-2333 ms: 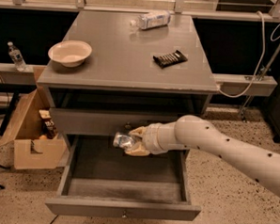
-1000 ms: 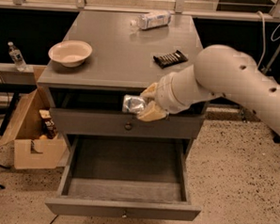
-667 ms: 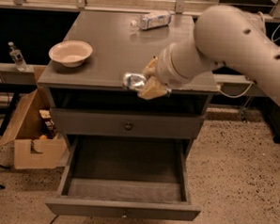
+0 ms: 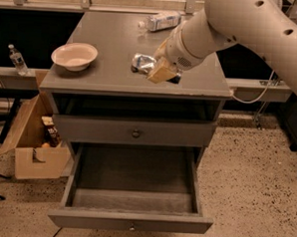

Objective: Pick redbull can from middle drawer and place on counter

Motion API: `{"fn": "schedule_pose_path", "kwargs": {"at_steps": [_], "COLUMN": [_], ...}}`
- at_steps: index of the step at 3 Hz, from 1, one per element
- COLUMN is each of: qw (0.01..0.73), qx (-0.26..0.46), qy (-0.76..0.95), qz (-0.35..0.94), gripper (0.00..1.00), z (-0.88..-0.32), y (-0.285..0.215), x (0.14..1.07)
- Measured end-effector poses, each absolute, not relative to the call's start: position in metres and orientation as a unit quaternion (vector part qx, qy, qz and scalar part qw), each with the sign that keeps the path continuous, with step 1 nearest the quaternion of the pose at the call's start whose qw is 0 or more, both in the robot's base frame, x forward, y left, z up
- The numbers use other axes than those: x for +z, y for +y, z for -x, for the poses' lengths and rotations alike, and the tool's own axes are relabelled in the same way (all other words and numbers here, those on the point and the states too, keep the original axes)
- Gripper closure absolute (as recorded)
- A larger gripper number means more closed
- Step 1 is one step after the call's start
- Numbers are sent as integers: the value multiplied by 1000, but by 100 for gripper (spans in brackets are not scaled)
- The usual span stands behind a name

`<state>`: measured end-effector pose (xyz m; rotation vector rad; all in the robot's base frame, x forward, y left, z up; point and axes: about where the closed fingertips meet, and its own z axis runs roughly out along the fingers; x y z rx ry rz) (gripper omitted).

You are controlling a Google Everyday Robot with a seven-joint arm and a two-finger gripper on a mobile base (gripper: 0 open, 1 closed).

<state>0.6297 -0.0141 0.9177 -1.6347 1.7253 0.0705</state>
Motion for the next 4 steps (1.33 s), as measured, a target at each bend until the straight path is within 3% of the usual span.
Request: {"fn": "schedule_pose_path", "kwargs": {"at_steps": [2, 4], "qw": [359, 344], "qx": [62, 64], "qy": [689, 730], "qz": [627, 587], "gripper": [100, 57], "z": [-698, -767], "y": [8, 22], "x": [884, 867]}}
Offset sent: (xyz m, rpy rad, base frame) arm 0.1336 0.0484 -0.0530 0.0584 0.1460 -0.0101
